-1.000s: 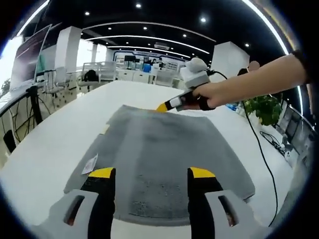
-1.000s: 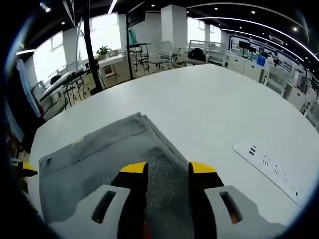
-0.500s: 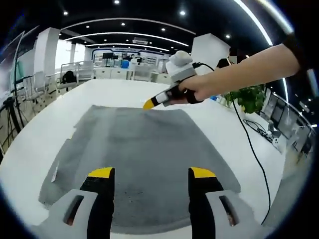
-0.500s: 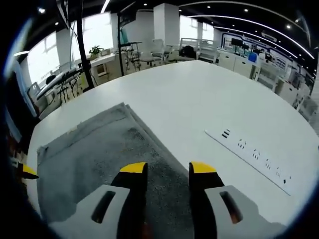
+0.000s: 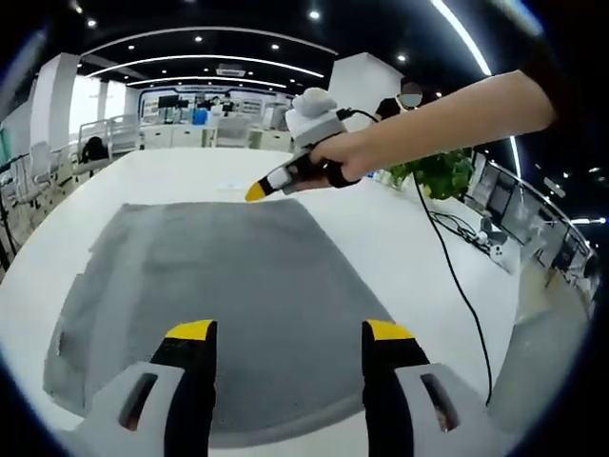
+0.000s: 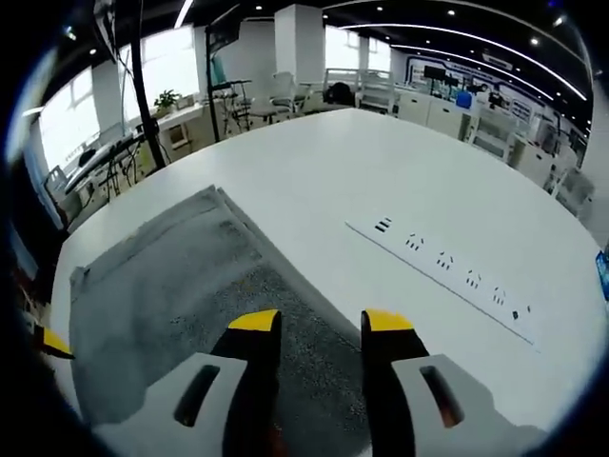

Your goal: Fold the towel on the table until its edges align and the towel forms a compact rectangular stack.

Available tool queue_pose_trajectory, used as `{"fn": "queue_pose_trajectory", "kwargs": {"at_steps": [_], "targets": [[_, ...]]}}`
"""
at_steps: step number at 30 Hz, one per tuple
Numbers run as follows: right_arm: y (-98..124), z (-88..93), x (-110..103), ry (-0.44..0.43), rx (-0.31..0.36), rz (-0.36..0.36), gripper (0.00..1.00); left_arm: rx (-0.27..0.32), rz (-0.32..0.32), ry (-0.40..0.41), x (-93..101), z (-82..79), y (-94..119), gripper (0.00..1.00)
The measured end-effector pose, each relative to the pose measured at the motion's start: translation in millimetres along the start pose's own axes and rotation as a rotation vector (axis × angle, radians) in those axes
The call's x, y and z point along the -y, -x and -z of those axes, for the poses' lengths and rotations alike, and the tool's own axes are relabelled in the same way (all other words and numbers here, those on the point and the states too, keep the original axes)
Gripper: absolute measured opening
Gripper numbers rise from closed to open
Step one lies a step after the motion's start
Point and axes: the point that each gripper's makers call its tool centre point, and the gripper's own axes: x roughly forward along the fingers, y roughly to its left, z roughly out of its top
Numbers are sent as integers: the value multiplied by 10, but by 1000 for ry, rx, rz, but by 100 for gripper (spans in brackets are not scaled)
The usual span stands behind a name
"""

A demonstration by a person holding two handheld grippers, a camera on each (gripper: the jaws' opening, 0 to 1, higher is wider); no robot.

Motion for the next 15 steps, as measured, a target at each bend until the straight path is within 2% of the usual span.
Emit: {"fn": "queue_pose_trajectory", "kwargs": {"at_steps": [6, 15], "targets": [[158, 88, 67, -15, -3, 21, 33, -36, 66, -64, 242, 46, -30, 64], [368, 291, 245, -36, -19, 50, 33, -65, 137, -108, 564, 92, -90, 63]]}}
